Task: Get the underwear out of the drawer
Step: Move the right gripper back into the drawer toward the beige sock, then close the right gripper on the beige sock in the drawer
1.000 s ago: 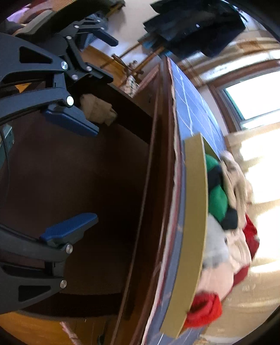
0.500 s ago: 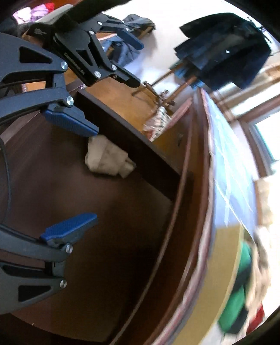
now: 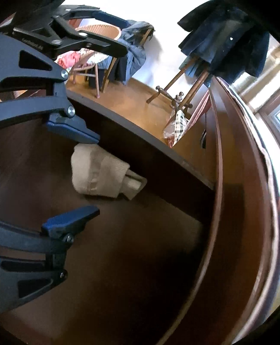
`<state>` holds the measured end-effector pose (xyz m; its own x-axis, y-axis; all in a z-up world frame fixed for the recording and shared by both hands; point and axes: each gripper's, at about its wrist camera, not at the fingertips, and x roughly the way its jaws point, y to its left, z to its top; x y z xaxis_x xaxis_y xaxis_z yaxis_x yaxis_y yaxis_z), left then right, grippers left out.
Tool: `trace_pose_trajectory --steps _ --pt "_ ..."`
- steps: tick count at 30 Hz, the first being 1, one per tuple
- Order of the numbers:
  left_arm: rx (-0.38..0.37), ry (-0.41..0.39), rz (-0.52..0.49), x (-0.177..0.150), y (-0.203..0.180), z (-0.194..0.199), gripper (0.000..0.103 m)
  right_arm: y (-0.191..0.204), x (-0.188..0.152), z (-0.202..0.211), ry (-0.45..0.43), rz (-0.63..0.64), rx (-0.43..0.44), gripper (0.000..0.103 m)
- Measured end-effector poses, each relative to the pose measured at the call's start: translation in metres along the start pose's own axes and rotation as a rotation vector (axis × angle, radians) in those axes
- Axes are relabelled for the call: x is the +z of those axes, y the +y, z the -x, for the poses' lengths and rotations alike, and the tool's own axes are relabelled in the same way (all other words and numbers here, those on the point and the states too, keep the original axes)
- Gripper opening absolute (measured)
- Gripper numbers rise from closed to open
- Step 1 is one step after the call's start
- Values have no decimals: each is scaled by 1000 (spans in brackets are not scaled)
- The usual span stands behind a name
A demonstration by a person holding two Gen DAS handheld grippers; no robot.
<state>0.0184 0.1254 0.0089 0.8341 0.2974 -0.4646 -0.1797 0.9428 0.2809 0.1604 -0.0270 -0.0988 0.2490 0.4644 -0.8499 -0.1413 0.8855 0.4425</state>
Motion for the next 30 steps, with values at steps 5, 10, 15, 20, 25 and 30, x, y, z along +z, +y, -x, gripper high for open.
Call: trace_pose_trajectory --steps 5,10,15,20,25,30 --pt "2 1 4 -1 2 0 102 -4 9 -16 51 -41 35 60" --pt "-1 13 20 -2 5 -2 102 -21 10 -34 151 -126 95 58" --pt "-9 14 19 -2 4 1 102 -20 8 -40 174 -117 141 44" --pt "-20 3 17 0 1 6 102 -8 5 -28 150 -34 132 33" --pt "-52 1 -2 0 -12 10 102 -10 -4 13 29 13 33 33" --pt "-131 -11 -30 2 -38 20 102 -28 -31 67 -116 10 -124 33"
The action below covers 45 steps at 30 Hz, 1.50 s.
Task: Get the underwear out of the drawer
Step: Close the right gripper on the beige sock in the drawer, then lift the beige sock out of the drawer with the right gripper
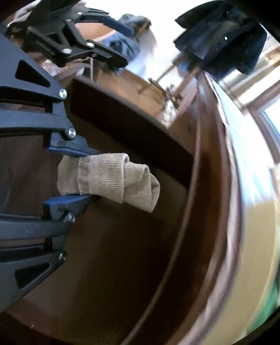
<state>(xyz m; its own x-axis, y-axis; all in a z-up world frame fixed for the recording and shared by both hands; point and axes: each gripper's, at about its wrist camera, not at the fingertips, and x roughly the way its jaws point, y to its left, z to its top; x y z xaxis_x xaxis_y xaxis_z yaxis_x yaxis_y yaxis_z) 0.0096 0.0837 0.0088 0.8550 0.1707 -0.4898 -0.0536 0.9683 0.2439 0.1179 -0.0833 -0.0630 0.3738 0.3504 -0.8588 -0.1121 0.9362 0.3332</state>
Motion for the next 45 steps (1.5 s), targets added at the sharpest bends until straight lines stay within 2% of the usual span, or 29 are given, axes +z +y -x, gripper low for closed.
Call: trace_pose_trajectory --steps 4,10,15,23,29,32,40,45 --pt "-83 -2 -31 1 -30 6 102 -24 -20 23 -30 -33 -93 33" --pt "-151 2 -59 1 -67 11 102 -51 -51 52 -102 -57 -227 33" --pt "-196 21 -59 0 -87 13 102 -71 -76 71 -147 -74 -260 33" --pt "-209 34 -87 -2 -106 12 102 -84 -97 93 -211 -90 -320 33" --pt "-210 19 -121 -4 -119 17 102 -84 -100 94 -230 -89 -359 33" --pt "-220 31 -94 -4 -115 15 102 -83 -101 91 -231 -87 -379 33" --pt "-215 -5 -109 -6 -115 18 102 -82 -97 71 -211 -98 -388 33" --pt "-226 -2 -102 -5 -114 18 102 -82 -99 73 -220 -100 -394 33"
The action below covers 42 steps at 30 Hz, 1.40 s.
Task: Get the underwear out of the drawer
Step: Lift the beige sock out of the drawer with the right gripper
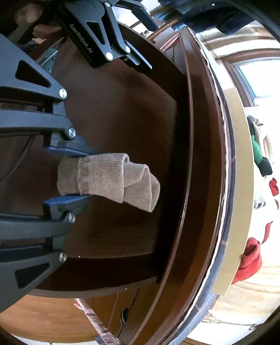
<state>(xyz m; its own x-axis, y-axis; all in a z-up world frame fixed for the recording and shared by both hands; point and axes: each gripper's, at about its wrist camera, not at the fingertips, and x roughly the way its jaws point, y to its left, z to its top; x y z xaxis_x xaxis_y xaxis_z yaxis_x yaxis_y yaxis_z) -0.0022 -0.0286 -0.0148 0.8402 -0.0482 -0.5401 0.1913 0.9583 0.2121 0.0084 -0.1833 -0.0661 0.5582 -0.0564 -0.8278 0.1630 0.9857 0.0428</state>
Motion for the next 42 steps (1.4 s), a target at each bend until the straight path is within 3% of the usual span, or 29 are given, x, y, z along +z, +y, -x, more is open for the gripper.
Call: trace_pose_trajectory --steps 20,23,30,38,42 --pt "28 -42 -36 -3 -6 6 102 -36 -24 14 -7 -76 -35 33" --pt "30 -46 -44 -4 -7 7 102 -48 -29 30 -35 -129 12 33" --pt "22 -45 -42 -4 -7 7 102 -59 -32 84 -119 -136 12 33" --pt "4 -52 -41 -4 -5 8 102 -67 -34 152 -182 -103 -37 33" --pt "-1 -55 -41 -5 -4 9 102 -58 -32 160 -200 -65 -50 33"
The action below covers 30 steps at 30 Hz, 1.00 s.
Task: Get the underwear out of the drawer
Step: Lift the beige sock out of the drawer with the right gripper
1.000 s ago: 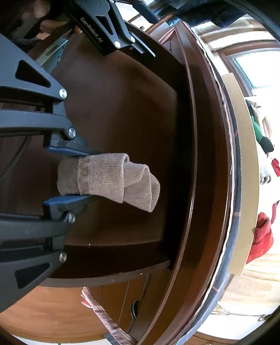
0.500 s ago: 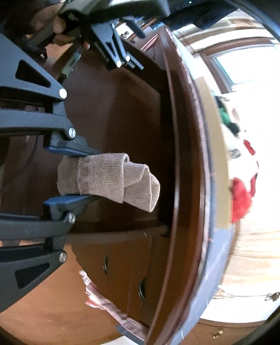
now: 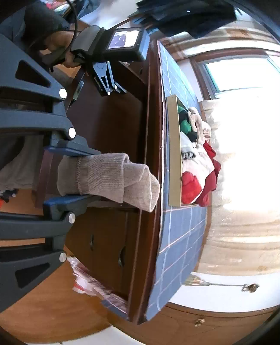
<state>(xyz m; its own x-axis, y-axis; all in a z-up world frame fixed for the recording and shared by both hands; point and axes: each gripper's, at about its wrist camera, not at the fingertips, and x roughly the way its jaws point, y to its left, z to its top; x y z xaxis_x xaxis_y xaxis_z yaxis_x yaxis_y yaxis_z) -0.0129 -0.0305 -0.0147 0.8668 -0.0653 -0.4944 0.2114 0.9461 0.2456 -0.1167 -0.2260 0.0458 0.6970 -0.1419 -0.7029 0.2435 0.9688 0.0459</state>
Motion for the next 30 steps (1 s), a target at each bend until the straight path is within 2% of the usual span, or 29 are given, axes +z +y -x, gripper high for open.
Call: trace_pose_trajectory --steps 4,13,20,30 --pt "-15 -7 -3 0 1 1 102 15 -6 -19 20 20 18 33" --pt "-30 9 7 2 2 -2 102 33 -10 -31 -15 119 -77 33" --pt "-26 15 1 2 1 -4 102 23 -6 -40 4 56 -10 33" --pt "-18 17 1 2 0 -4 102 7 -11 -42 4 45 -52 33"
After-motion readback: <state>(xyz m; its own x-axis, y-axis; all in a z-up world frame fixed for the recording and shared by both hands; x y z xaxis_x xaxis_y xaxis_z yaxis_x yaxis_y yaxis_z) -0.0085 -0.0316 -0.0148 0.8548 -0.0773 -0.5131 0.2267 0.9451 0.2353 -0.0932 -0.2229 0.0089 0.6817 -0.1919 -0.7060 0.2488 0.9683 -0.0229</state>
